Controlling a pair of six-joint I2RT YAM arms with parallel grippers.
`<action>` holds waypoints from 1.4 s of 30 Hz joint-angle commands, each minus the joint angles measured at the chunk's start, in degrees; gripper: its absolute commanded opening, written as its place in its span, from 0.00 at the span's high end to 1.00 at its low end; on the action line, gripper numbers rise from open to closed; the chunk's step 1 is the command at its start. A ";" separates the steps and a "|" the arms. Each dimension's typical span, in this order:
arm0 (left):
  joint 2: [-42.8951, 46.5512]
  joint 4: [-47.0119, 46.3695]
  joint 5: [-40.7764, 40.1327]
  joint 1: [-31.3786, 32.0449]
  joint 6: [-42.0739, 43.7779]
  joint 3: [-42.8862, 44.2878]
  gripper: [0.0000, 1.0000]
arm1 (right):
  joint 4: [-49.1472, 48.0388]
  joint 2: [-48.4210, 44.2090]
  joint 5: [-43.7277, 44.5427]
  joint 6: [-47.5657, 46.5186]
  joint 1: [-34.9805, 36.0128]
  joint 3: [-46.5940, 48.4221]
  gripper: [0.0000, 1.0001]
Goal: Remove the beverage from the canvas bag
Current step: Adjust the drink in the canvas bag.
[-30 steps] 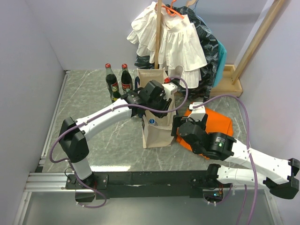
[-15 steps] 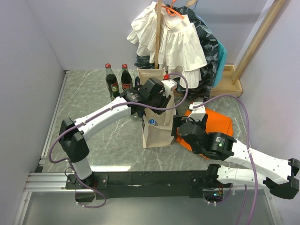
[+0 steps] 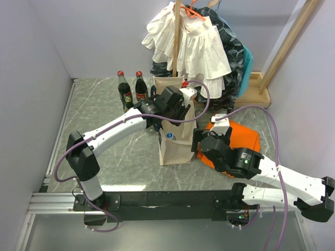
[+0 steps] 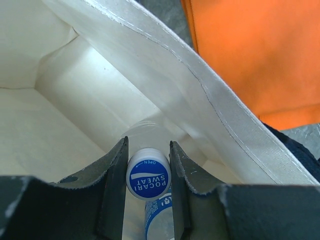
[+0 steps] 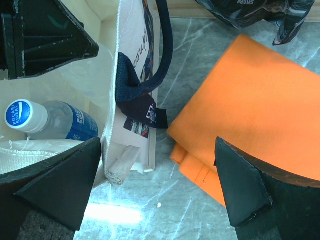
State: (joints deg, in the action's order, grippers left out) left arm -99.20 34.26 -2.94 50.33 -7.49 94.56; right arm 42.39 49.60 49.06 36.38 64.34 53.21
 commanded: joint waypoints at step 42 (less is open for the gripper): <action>-2.93 -14.58 -5.68 -1.55 -1.04 3.08 0.50 | 0.41 -2.14 1.83 -0.17 -0.26 -0.39 0.00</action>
State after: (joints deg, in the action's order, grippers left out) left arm -106.65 25.43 -9.06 48.82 -7.81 97.25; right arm 41.76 48.25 49.12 35.27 64.34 52.93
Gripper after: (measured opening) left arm 0.451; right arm 0.999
